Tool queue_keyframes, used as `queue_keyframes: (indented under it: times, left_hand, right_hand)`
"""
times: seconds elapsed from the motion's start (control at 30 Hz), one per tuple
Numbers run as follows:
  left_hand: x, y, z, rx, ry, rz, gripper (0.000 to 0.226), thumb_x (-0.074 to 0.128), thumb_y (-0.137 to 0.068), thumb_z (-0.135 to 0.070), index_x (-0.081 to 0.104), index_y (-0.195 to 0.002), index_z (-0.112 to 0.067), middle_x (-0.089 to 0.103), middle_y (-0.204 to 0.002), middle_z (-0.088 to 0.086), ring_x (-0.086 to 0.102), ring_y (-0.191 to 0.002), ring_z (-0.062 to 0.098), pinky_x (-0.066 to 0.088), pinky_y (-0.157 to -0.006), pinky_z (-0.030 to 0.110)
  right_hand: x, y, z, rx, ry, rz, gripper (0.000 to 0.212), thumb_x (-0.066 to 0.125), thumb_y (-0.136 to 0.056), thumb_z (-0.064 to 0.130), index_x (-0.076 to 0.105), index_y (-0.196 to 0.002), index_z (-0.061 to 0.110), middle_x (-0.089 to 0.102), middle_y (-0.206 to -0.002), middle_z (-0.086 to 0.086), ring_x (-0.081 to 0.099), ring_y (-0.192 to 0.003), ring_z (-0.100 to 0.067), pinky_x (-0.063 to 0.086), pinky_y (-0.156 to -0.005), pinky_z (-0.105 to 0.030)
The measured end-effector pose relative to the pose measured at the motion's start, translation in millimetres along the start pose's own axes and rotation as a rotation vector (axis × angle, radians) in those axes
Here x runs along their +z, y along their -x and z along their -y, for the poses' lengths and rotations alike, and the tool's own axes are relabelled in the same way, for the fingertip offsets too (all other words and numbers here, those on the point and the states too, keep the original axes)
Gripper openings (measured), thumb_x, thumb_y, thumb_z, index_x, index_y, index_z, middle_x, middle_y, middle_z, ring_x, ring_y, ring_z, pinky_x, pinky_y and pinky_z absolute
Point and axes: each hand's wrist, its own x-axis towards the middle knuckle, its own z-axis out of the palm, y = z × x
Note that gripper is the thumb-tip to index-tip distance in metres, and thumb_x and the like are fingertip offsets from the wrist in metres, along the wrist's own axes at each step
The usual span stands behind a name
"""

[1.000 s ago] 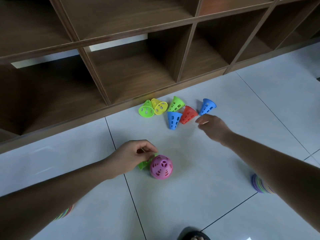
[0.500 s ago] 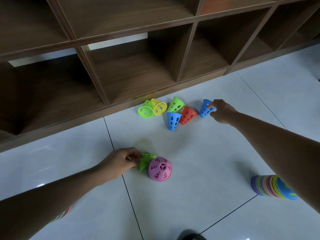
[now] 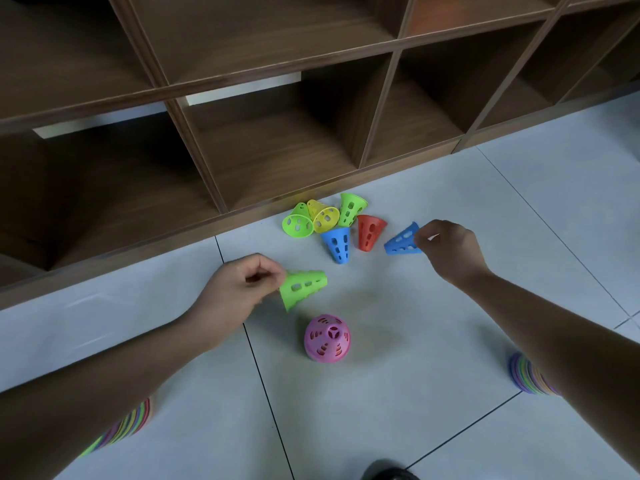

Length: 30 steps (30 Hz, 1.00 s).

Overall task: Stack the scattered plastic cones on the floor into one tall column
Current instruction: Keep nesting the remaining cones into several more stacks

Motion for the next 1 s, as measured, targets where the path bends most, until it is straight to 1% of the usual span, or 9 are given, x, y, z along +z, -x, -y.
queue_keyframes:
  times: [0.1, 0.2, 0.27, 0.47, 0.57, 0.67, 0.77, 0.87, 1.0]
  left_hand:
    - [2.7, 1.4, -22.3, 0.042, 0.093, -0.02, 0.008, 0.068, -0.102, -0.009, 0.073, -0.107, -0.012, 0.075, -0.094, 0.008, 0.071, -0.081, 0.011, 0.05, -0.073, 0.025]
    - [9.4, 5.2, -33.8, 0.055, 0.176, 0.014, 0.016, 0.065, -0.103, -0.006, 0.069, -0.118, -0.012, 0.071, -0.092, 0.008, 0.071, -0.082, 0.015, 0.049, -0.077, 0.032]
    - [15.9, 10.6, -36.1, 0.043, 0.194, 0.066, 0.02, 0.065, -0.104, -0.007, 0.069, -0.122, -0.015, 0.071, -0.094, 0.009, 0.071, -0.084, 0.016, 0.049, -0.079, 0.033]
    - [30.8, 23.8, -29.1, -0.003, 0.14, 0.174, 0.027, 0.06, -0.104, 0.002, 0.077, -0.116, -0.015, 0.076, -0.103, 0.016, 0.068, -0.084, 0.014, 0.049, -0.075, 0.026]
    - [36.3, 30.4, -21.1, -0.006, 0.065, 0.204, 0.024, 0.06, -0.104, 0.001, 0.077, -0.111, -0.014, 0.079, -0.097, 0.002, 0.067, -0.08, 0.007, 0.049, -0.072, 0.018]
    - [41.0, 35.5, -14.3, -0.026, 0.021, 0.201, 0.019, 0.062, -0.105, -0.003, 0.077, -0.108, -0.014, 0.08, -0.097, -0.001, 0.067, -0.078, 0.002, 0.048, -0.071, 0.011]
    - [42.4, 35.3, -3.5, -0.021, -0.053, 0.185, 0.02, 0.065, -0.104, -0.007, 0.078, -0.103, -0.022, 0.08, -0.097, -0.004, 0.071, -0.085, 0.008, 0.053, -0.079, 0.021]
    - [43.1, 32.8, 6.0, -0.017, -0.089, 0.148, 0.024, 0.066, -0.102, -0.005, 0.079, -0.1, -0.024, 0.08, -0.094, -0.004, 0.071, -0.085, 0.011, 0.055, -0.084, 0.028]
    - [42.5, 26.8, 14.6, -0.033, -0.069, 0.139, 0.014, 0.076, -0.097, -0.013, 0.078, -0.095, -0.027, 0.077, -0.088, 0.002, 0.071, -0.079, 0.014, 0.058, -0.086, 0.036]
  right_hand:
    - [-10.4, 21.0, 22.1, -0.012, -0.204, -0.052, 0.015, 0.063, -0.094, 0.015, 0.068, -0.084, 0.025, 0.071, -0.08, 0.007, 0.062, -0.07, -0.011, 0.045, -0.057, -0.014]
    - [-20.0, 32.7, 41.8, 0.05, -0.531, -0.027, 0.013, 0.065, -0.097, 0.009, 0.069, -0.104, 0.019, 0.075, -0.083, 0.002, 0.069, -0.074, -0.014, 0.058, -0.069, -0.027]
    - [-24.6, 38.9, 50.8, 0.109, -0.727, -0.004, 0.018, 0.066, -0.098, 0.005, 0.068, -0.114, 0.012, 0.076, -0.081, -0.003, 0.07, -0.075, -0.018, 0.058, -0.07, -0.03]
    - [-30.4, 71.1, 68.4, 0.213, -1.097, 0.346, 0.02, 0.057, -0.103, 0.0, 0.07, -0.117, 0.0, 0.071, -0.094, -0.012, 0.062, -0.077, -0.019, 0.049, -0.075, -0.032]
    - [-23.5, 89.6, 70.9, 0.172, -1.117, 0.561, 0.026, 0.059, -0.1, 0.0, 0.068, -0.123, -0.007, 0.068, -0.095, -0.016, 0.061, -0.076, -0.018, 0.048, -0.073, -0.03]
    - [-12.8, 104.8, 66.0, 0.13, -1.063, 0.748, 0.032, 0.068, -0.092, 0.007, 0.067, -0.121, -0.006, 0.069, -0.098, -0.016, 0.063, -0.078, -0.019, 0.05, -0.075, -0.031]
    - [-5.7, 113.5, 61.1, 0.078, -0.994, 0.854, 0.025, 0.07, -0.093, 0.004, 0.069, -0.118, -0.001, 0.068, -0.101, -0.016, 0.062, -0.08, -0.02, 0.048, -0.075, -0.031]
    - [-0.8, 117.5, 60.1, 0.057, -0.929, 0.89, 0.027, 0.072, -0.093, 0.008, 0.07, -0.119, 0.0, 0.069, -0.1, -0.018, 0.063, -0.079, -0.02, 0.049, -0.071, -0.03]
    - [9.3, 114.4, 58.8, 0.04, -0.748, 0.826, 0.015, 0.07, -0.1, 0.01, 0.074, -0.114, 0.009, 0.074, -0.097, -0.015, 0.066, -0.083, -0.023, 0.048, -0.072, -0.035]
